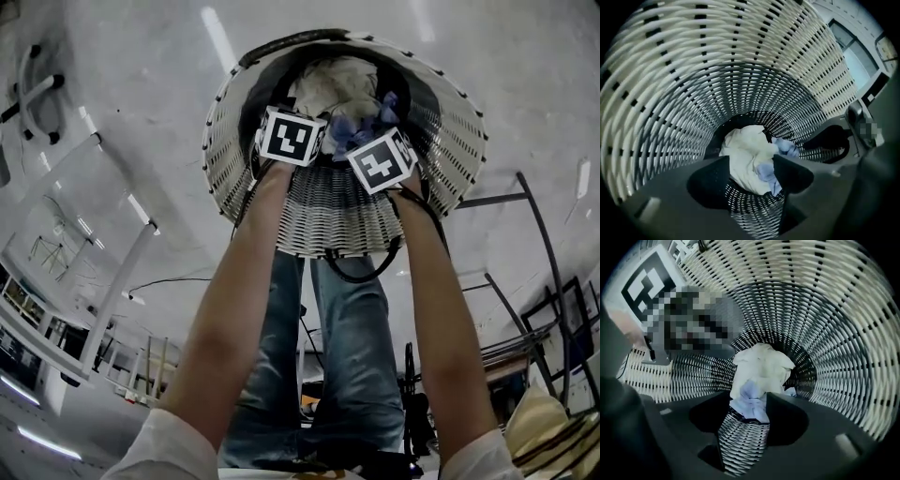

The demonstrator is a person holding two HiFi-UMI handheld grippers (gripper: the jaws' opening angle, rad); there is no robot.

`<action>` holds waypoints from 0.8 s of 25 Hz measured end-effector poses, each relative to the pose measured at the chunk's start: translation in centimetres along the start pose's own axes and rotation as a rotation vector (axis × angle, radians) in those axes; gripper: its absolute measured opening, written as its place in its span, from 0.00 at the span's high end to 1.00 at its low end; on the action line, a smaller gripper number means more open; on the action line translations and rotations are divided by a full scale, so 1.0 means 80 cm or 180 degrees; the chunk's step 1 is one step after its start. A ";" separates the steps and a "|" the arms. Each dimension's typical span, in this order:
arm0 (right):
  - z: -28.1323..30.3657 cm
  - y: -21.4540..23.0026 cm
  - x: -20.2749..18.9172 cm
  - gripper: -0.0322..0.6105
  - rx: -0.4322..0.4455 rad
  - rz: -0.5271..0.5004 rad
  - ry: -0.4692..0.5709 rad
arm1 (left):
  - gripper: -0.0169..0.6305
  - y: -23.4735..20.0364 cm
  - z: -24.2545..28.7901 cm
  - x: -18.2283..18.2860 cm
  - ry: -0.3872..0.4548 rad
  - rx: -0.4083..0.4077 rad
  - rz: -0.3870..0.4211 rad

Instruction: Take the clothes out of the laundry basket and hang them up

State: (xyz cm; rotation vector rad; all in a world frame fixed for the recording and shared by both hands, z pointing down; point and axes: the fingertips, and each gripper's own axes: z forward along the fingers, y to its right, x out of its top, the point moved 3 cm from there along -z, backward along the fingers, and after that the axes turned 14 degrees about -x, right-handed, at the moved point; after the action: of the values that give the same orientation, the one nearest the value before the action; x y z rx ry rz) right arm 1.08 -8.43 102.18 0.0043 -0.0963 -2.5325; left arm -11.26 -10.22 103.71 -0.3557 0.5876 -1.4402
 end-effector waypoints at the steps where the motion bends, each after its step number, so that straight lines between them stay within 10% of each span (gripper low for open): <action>1: 0.007 0.000 0.003 0.53 -0.0007 -0.0003 0.0011 | 0.52 -0.004 0.006 0.000 -0.0034 0.0008 0.0030; 20: 0.103 0.005 -0.018 0.53 -0.0452 -0.0159 -0.0342 | 0.52 -0.056 0.090 -0.023 -0.0796 0.0321 0.0768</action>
State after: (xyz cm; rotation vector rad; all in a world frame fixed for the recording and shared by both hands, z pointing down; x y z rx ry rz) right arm 2.29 -7.39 110.38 -0.1878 0.0416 -2.5833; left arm -10.83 -9.77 112.40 -0.3655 0.3408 -1.1672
